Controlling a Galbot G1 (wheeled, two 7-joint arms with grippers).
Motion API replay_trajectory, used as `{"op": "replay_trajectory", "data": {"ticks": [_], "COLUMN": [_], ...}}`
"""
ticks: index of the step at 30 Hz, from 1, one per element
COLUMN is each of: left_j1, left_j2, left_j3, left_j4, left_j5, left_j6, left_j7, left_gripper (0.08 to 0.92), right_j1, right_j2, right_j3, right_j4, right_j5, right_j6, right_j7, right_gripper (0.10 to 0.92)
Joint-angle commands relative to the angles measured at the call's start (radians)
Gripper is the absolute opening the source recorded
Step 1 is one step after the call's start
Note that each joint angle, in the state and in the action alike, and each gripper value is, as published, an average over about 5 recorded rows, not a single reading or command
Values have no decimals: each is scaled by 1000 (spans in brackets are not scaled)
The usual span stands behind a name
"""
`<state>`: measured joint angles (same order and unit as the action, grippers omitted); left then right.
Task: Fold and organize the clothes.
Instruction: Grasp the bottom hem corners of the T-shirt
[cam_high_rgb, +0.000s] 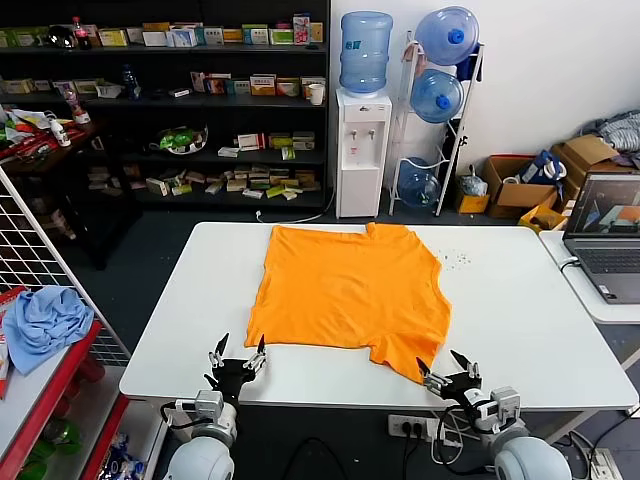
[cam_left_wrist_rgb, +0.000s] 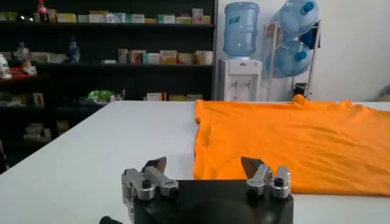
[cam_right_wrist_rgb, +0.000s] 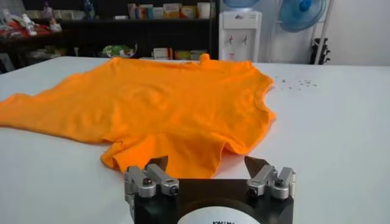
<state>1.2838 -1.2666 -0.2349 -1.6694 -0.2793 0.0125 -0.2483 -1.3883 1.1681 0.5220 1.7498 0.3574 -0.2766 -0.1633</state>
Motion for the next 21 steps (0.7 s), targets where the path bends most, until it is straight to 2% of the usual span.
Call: {"op": "replay_trajectory", "data": {"ticks": [1, 16, 21], "left_j1": [-17, -58, -74], "left_j2": [-4, -10, -14], "left_j3": [2, 5, 7], "left_j4": [24, 84, 113], "left_j5": [7, -16, -36], "left_j6": [35, 95, 99], "left_j7": [6, -20, -18], "left_gripper": [823, 823, 811], "right_j1": [11, 71, 81], "right_j2": [4, 34, 45], "right_j3": [-3, -42, -48], "right_j4": [-19, -77, -82], "right_j5": [-1, -11, -16], "right_j6": [1, -2, -3], "right_j7": [-3, -4, -3], "right_gripper": [823, 823, 741]}}
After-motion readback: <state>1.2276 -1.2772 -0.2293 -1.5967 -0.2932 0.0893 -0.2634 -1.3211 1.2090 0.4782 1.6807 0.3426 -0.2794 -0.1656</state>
